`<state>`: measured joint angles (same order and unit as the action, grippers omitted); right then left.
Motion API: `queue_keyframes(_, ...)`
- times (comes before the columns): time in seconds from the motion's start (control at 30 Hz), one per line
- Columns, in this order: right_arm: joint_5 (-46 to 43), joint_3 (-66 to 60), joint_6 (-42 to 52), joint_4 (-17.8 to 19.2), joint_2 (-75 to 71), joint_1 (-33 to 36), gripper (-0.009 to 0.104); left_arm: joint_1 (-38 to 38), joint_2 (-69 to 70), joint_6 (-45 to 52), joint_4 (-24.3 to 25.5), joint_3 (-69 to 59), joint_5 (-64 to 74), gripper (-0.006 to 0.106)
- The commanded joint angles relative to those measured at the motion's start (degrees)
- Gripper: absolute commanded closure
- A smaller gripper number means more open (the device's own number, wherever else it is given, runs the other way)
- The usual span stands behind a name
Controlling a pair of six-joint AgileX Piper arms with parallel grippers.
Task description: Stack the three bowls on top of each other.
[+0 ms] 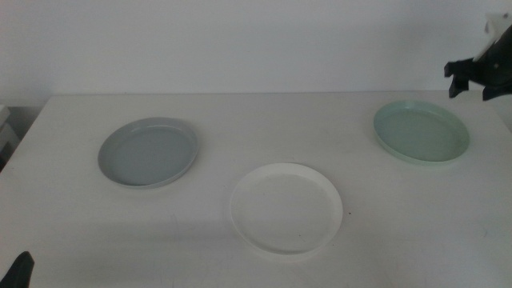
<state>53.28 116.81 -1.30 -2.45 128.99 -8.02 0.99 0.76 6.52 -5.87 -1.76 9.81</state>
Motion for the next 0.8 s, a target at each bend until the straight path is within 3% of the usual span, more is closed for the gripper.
queue_keyframes(0.0,-1.5,5.4,1.3,0.2,0.1,-0.8,0.041,0.0,0.8,-0.6,-0.2,0.2,-4.4,0.023)
queue_keyframes(0.4,0.6,12.8,2.1,0.0,9.6,-0.8,0.046,0.0,0.8,-0.6,-0.2,0.2,-4.4,0.023)
queue_keyframes(0.63,2.8,12.8,2.1,0.0,11.0,-0.8,0.062,0.0,0.8,-0.6,-0.2,0.2,-4.4,0.023)
queue_keyframes(0.77,3.1,12.8,2.1,0.0,11.1,-0.8,0.08,0.0,0.8,-0.6,-0.2,0.2,-4.4,0.023)
